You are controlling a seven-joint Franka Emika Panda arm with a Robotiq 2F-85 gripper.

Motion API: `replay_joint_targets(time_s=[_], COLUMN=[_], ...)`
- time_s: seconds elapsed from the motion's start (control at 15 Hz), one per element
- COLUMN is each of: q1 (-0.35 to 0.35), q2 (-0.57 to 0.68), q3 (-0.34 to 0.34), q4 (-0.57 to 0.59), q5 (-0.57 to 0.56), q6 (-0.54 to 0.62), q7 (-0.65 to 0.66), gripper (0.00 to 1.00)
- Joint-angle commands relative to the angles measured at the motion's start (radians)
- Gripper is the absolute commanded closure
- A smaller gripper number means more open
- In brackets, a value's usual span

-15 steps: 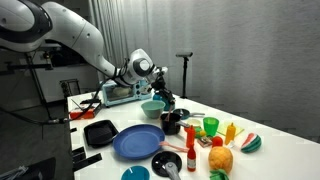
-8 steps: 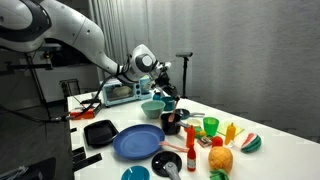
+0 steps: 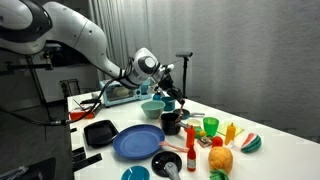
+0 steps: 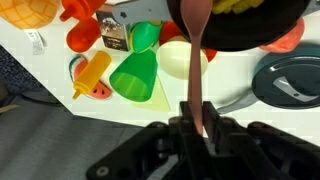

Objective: Take the spoon and mix the objects in the black pot

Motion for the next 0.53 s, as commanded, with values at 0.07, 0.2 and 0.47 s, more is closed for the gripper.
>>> replay_joint_targets(time_s=[0.07,0.2,0.47], q1=[0.037,0.035,-0.029], q2=[0.02,0.027,0.008], q3=[-0.031,-0.016,0.114], q4=[-0.01,-0.008,-0.006], q5=[-0.082,-0.094,0.025], q6=[0.012,-0.001,-0.158], q7=[0.048,0.037,-0.122], gripper=[0.96,0.96,0.96])
